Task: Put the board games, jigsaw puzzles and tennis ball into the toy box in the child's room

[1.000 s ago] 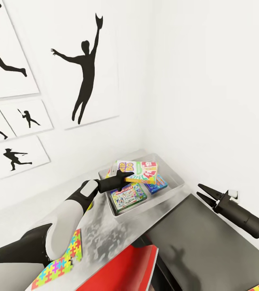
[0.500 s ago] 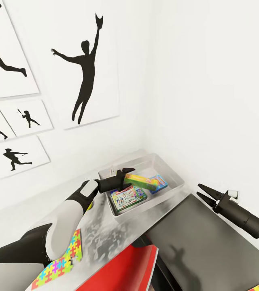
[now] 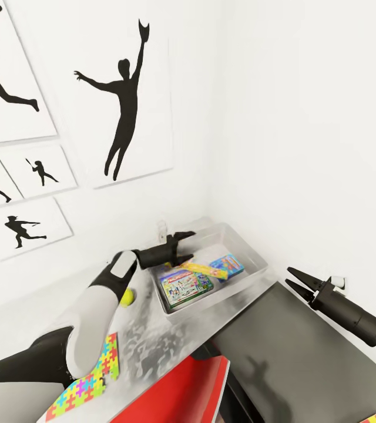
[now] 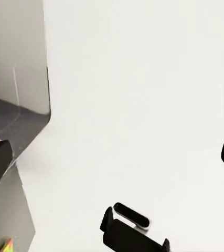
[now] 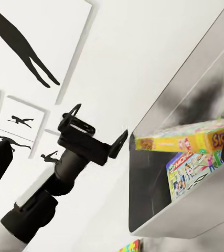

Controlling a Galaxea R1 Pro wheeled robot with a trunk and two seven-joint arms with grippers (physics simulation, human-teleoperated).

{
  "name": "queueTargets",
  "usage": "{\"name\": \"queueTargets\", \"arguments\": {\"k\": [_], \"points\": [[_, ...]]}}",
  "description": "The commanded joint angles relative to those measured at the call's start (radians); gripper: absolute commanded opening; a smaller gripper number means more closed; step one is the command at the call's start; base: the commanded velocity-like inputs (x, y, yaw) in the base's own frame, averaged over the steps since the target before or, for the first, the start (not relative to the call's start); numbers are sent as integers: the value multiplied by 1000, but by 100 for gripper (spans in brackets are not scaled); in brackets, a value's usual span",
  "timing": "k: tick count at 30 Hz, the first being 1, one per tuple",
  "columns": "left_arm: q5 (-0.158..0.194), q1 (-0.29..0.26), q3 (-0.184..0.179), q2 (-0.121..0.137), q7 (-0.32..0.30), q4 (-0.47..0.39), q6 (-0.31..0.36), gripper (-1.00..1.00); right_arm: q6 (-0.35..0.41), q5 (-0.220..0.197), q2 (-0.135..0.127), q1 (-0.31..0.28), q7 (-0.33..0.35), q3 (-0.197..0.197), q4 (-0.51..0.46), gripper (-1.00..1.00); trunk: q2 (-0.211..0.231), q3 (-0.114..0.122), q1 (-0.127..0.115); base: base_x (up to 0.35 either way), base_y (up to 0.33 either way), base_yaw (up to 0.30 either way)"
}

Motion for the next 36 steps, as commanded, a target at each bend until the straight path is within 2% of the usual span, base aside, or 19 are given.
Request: {"name": "queueTargets", "arguments": {"k": [1,3,7,9,13,24,29,33,36], "points": [[0,-1,7,-1,-5,-39,19,100,5,5,0,-1,6,-1,0,100,-2,-2,1,0,0,0],[21,-2,1,-1,-3,-102,35,100,5,4,-1,-1,6,-1,1,100,-2,-2,1,0,0,0],[31,-5,-30,-1,1,-184,40,100,5,5,-1,-1,6,-1,1,100,-2,-2,1,0,0,0],[34,-10,-52,26,2,-206,40,100,5,4,-2,-1,7,-2,1,100,-2,-2,1,0,0,0],[39,-15,-85,104,1,-233,40,100,5,2,-3,-1,8,-3,0,100,-2,-2,1,0,0,0],[40,-16,-99,244,0,-237,40,100,5,4,-2,-1,8,-1,0,100,-2,-2,1,0,0,0],[40,-12,-101,296,-5,-236,40,100,5,3,-2,-1,9,-2,1,100,-2,-2,1,0,0,0],[40,3,-103,368,-10,-236,40,100,5,2,-2,-1,10,-2,0,100,-2,-2,1,0,0,0],[39,68,-102,437,-27,-236,40,100,5,1,-1,-1,11,-1,0,100,-2,-2,1,0,0,0]]}}
